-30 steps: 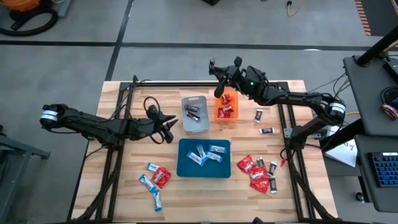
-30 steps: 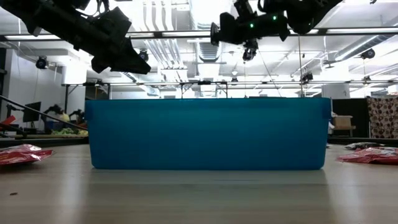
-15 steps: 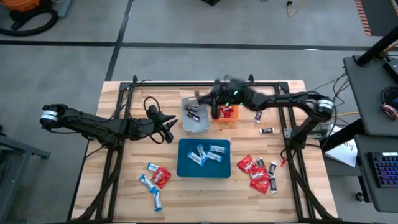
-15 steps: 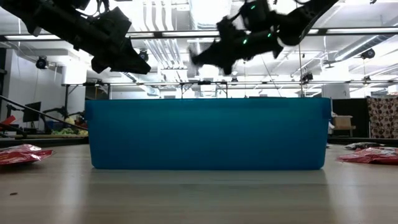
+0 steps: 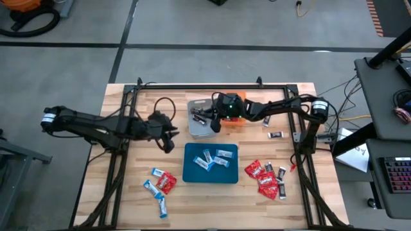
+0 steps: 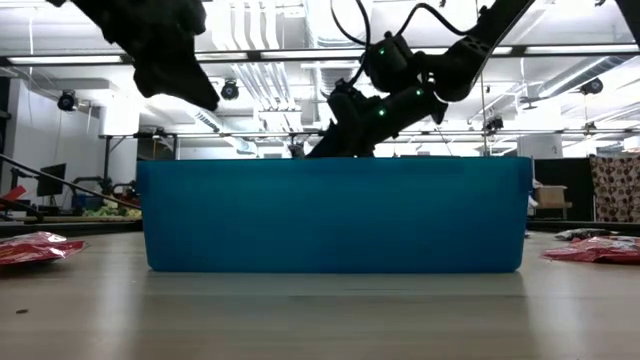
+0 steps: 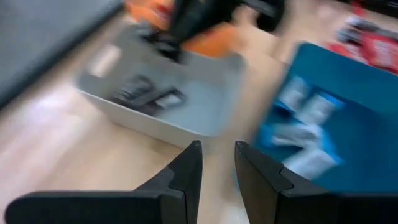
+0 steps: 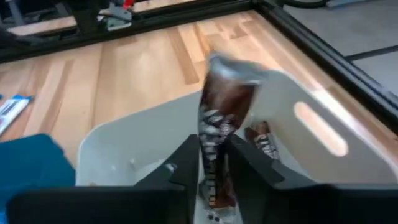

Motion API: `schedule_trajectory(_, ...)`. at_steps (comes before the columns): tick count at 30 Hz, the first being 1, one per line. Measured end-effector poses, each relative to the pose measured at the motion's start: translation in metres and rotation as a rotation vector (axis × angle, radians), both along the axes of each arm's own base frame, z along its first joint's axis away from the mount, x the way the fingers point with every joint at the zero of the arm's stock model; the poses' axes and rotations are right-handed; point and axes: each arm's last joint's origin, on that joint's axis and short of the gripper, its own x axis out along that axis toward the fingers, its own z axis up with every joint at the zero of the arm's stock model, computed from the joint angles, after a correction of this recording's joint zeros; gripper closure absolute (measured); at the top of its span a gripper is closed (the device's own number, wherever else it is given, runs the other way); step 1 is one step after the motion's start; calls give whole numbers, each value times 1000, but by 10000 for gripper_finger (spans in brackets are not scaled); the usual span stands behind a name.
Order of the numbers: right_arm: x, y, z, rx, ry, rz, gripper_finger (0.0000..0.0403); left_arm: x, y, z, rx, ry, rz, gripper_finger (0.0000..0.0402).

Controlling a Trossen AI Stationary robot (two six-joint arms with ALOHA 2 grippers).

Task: Sort candy
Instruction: Put the brown chocolate bar into the gray bin, then put the red chocolate into the orange bin

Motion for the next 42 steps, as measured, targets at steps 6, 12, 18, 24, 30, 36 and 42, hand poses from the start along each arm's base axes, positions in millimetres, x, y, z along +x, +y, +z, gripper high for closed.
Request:
schedule_trajectory(6,-5,2,11,6,0,-1,254,3,-11,1,-227,69,-238,322)
schedule_trajectory(12,-18,6,30,8,43,-4,209,3,-18,-10,-317,132,-266,322)
schedule_trajectory(18,-43,18,57,41,120,9,199,-1,-29,-24,-383,206,-246,321)
schedule_trajectory(24,-63,40,79,55,171,57,203,0,-51,-31,-381,244,-346,288)
schedule_trajectory(30,-71,64,94,44,154,126,204,3,-68,-42,-379,300,-388,228)
schedule_trajectory(36,-77,89,98,41,185,174,204,6,-85,-60,-373,391,-380,173)
schedule_trajectory(42,-81,108,89,-9,312,141,204,6,-103,-78,-320,473,-402,162)
